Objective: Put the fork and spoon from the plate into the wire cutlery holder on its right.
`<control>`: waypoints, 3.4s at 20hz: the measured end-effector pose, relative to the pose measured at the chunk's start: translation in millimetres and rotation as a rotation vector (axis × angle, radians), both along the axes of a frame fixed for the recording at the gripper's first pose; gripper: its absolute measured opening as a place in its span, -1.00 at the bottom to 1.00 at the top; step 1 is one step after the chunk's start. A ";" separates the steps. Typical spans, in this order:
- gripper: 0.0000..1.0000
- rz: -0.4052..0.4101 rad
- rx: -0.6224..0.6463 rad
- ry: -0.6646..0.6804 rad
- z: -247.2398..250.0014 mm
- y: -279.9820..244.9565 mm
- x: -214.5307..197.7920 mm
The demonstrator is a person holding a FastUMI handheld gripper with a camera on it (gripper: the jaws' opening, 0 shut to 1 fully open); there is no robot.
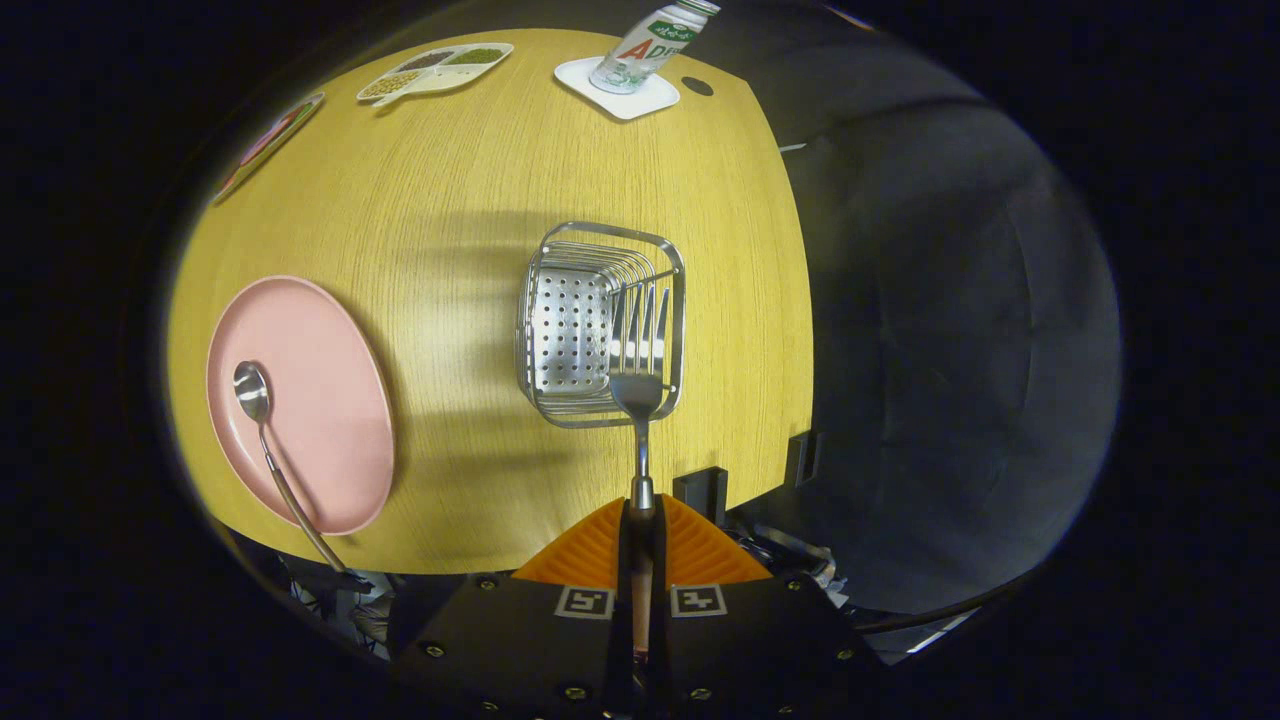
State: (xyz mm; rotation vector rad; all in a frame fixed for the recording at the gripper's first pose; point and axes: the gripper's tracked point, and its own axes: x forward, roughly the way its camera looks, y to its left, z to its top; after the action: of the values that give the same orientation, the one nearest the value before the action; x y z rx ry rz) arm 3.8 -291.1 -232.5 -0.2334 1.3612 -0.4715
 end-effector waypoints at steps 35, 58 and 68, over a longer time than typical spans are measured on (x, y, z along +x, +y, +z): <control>-0.16 0.174 -0.038 -0.146 48.9 102.2 14.0; -0.16 0.386 0.219 -0.054 -69.2 241.8 19.1; -0.25 0.396 0.286 -0.088 -98.4 250.0 28.9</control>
State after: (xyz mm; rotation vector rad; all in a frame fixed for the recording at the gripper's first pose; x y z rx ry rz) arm 32.7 -41.1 -331.0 -0.2359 1.2411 0.0442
